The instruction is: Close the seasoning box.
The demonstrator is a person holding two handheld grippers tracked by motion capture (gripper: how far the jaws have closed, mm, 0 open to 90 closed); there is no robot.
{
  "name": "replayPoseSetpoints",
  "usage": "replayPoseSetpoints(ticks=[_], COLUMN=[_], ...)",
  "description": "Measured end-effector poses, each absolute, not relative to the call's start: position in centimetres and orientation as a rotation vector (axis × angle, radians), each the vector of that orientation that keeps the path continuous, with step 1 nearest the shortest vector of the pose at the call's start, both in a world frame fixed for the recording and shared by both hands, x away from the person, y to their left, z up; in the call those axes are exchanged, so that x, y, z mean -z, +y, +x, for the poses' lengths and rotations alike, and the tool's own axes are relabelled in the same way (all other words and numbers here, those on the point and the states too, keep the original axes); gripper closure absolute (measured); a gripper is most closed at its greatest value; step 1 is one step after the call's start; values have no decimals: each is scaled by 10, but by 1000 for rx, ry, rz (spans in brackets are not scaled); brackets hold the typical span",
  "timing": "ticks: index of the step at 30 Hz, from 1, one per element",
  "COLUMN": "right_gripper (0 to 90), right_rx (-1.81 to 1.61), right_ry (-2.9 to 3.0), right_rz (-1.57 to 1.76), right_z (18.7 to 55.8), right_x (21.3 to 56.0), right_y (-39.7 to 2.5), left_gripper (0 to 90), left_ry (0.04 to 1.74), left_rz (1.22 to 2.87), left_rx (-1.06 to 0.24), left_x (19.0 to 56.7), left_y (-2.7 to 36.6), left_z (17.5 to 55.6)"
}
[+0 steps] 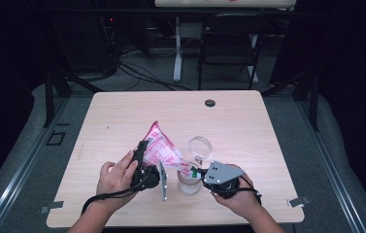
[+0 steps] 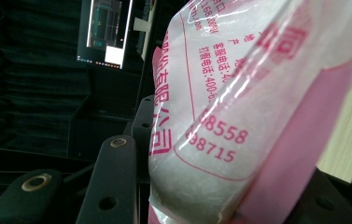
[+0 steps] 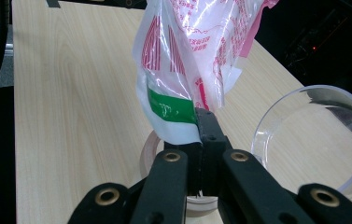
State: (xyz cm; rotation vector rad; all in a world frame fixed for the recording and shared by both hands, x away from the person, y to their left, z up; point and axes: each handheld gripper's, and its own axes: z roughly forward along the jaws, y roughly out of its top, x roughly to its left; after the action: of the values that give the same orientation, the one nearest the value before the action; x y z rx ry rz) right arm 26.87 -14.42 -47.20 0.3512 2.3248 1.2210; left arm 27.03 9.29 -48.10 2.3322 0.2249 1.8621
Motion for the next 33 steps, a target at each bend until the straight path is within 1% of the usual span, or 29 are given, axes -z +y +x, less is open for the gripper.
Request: replayPoseSetpoints(ticks=[33], right_gripper=[900], right_rx=[-1215], right_ry=[2324], right_rz=[357], right_z=[270], right_x=[474], right_y=[-145], left_gripper=[625], left_ry=[211], left_rz=[2324], left_rx=[-1871], left_x=[480], left_y=[92], left_z=[271])
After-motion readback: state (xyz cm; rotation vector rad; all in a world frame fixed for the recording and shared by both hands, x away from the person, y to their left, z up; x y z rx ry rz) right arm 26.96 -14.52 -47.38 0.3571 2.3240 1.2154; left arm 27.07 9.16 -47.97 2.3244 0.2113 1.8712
